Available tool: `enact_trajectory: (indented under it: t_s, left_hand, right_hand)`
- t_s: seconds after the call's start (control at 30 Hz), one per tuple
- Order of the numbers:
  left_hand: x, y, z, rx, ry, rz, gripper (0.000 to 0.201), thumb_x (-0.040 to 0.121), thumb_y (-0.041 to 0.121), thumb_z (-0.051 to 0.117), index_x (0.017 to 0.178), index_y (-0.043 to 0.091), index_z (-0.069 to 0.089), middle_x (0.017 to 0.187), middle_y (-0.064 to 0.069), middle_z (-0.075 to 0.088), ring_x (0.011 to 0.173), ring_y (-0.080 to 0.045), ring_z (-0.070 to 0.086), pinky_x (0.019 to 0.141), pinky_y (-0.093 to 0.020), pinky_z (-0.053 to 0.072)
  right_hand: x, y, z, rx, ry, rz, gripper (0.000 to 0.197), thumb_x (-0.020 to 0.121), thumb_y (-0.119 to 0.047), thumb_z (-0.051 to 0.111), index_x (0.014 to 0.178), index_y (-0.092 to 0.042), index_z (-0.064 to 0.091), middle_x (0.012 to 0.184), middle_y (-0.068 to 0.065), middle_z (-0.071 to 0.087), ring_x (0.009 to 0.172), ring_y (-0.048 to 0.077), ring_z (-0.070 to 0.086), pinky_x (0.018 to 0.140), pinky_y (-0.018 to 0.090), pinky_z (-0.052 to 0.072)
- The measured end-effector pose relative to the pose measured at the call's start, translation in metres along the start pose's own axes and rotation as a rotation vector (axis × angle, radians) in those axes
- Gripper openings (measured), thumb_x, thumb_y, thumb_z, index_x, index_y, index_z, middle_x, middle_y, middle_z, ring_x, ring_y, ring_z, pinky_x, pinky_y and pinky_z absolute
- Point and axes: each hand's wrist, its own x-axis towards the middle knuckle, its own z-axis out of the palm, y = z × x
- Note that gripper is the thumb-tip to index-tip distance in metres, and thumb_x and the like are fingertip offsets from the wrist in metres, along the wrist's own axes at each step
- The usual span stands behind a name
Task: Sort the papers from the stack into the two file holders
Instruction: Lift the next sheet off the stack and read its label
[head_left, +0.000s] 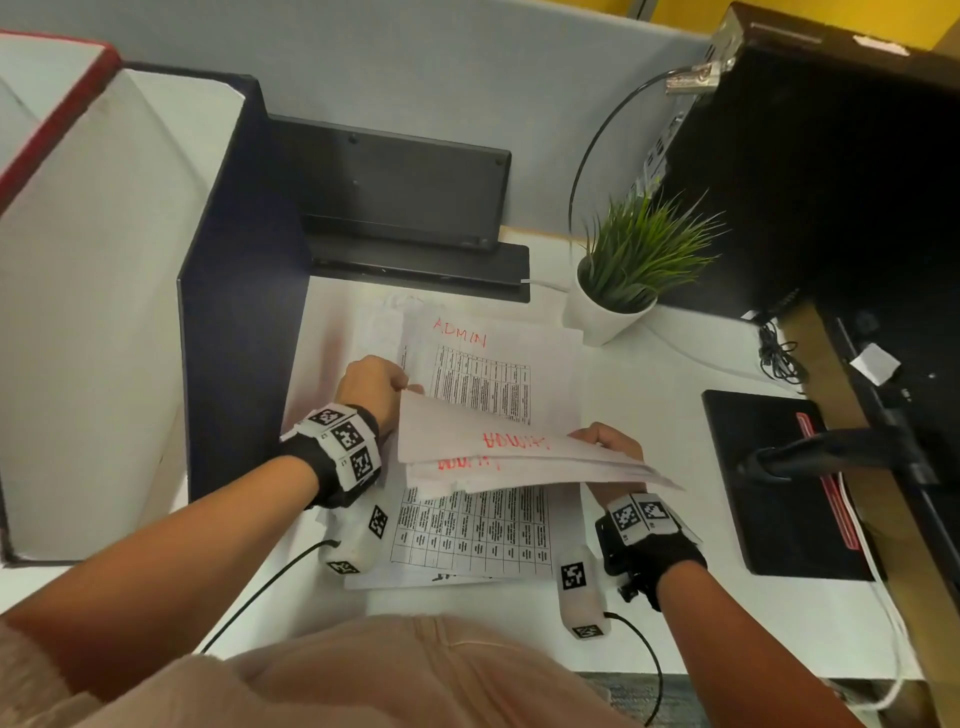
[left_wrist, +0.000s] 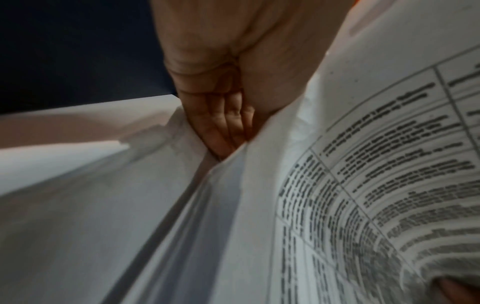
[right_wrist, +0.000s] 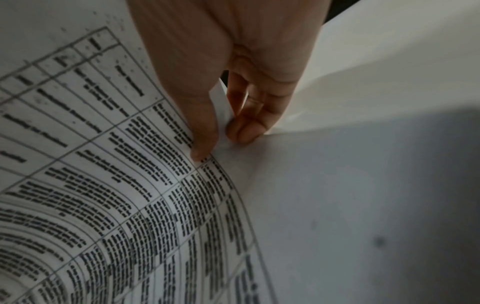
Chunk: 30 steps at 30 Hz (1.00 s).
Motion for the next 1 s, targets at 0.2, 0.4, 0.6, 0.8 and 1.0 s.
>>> enact_trajectory:
  t_s: [0.2,0.4,0.6,0.8,1.0]
  left_hand:
    - [-0.022,0.001,0.002,-0.262,0.173,0.276,0.012,0.085,0.005,0.063,0.093,0.006,0.072,0.085,-0.005,0.064,0.074,-0.019,0.058,0.072,-0.027,0.049]
    - [-0.022,0.004,-0.001,-0.619,-0.031,-0.042,0.028,0.085,-0.007,0.049,0.07,0.012,0.061,0.08,-0.004,0.065,0.079,-0.02,0.06,0.073,-0.028,0.049]
    - [-0.023,0.005,-0.001,-0.708,-0.162,-0.034,0.031,0.082,-0.015,0.041,0.062,0.006,0.052,0.086,-0.01,0.066,0.087,-0.026,0.06,0.087,-0.04,0.046]
    - [-0.024,0.013,-0.005,-0.793,-0.211,-0.13,0.024,0.081,-0.001,0.044,0.065,0.008,0.06,0.081,-0.007,0.07,0.077,-0.021,0.064,0.072,-0.028,0.052]
    - [-0.012,0.013,-0.009,-0.56,0.002,-0.274,0.04,0.094,0.03,0.041,0.076,0.004,0.066,0.079,-0.009,0.066,0.07,-0.023,0.058,0.064,-0.031,0.049]
  right_hand:
    - [-0.005,0.0,-0.005,0.213,-0.032,0.065,0.033,0.076,0.021,0.046,0.056,-0.003,0.056,0.066,0.01,0.064,0.053,0.017,0.057,0.051,0.019,0.048]
    - [0.002,-0.003,0.002,0.157,0.058,0.074,0.053,0.076,0.025,0.044,0.04,-0.014,0.048,0.04,-0.009,0.052,0.036,-0.001,0.043,0.038,0.009,0.034]
    - [0.0,0.0,-0.001,-0.087,0.103,-0.124,0.027,0.083,0.017,0.052,0.102,-0.001,0.049,0.065,0.006,0.045,0.056,0.016,0.044,0.051,0.009,0.038]
    - [0.006,-0.01,-0.001,-0.389,-0.084,0.286,0.029,0.095,-0.011,0.049,0.124,-0.007,0.051,0.117,0.017,0.054,0.093,0.017,0.058,0.083,0.018,0.048]
    - [0.006,-0.011,-0.003,-0.087,-0.074,0.243,0.042,0.091,0.011,0.043,0.066,-0.022,0.046,0.07,-0.008,0.042,0.044,-0.007,0.045,0.039,0.003,0.037]
